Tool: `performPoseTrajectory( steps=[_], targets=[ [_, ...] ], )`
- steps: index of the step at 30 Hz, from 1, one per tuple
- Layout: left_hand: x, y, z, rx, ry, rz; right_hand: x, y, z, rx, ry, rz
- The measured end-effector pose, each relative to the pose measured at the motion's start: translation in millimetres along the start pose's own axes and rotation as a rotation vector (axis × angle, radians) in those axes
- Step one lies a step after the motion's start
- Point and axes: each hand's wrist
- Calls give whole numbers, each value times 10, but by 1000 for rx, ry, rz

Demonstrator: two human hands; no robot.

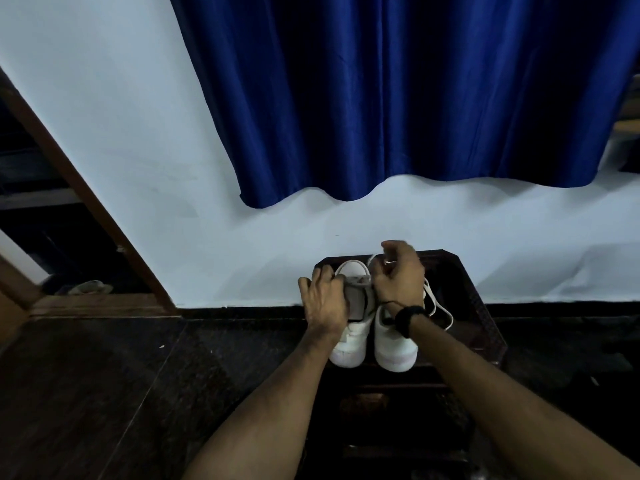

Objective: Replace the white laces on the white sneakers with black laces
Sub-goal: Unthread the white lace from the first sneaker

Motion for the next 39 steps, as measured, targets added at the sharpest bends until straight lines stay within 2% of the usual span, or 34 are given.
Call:
performPoseTrajectory(
  steps=[4, 10, 13, 15, 17, 18, 20, 21, 25, 27, 29, 31, 34, 37, 39],
  targets=[
    [-15, -6, 64, 116, 124, 49, 213, 64, -59, 208, -236, 146],
    [-344, 170, 339, 346, 273, 191, 199, 58, -62, 315, -266, 71],
    [-535, 296, 536, 674, 298, 257, 202, 35, -82, 406, -313, 129],
    [-638, 348, 616, 957, 178, 260, 195, 40, -104, 490, -349, 168],
    [-689, 365, 631, 1177, -85, 203, 172, 59, -107, 502, -393, 164],
    [-685, 364, 631, 1213, -241, 150, 162, 55, -100, 482, -419, 148],
    [-624, 330, 617, 1150, -456, 46, 128, 26, -88, 445, -442, 105],
    [-586, 305, 602, 1116, -495, 13, 113, 12, -85, 444, -459, 81],
    [-509, 144, 533, 1226, -483, -64, 75, 17, -79, 380, -426, -2],
    [-479, 51, 484, 1215, -437, -89, 62, 47, -92, 368, -412, -2],
    [-435, -43, 389, 1129, -377, -15, 57, 61, -102, 340, -407, 7],
    [-367, -121, 258, 933, -282, 76, 50, 120, -134, 288, -388, -9],
    [-164, -187, 66, 613, -211, 33, 37, 179, -176, 223, -359, -53],
    [-19, -152, 38, 555, -113, 170, 20, 152, -133, -49, -208, -99],
    [-11, -136, 38, 484, -79, 163, 14, 109, -96, -279, -49, -191]
  ],
)
Point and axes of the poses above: each hand's wrist, its own x-axis away from the middle knuckle, its own z-axis out of the back of the hand, y = z × x, and after that the axes turned 1 degree about x, right-handed
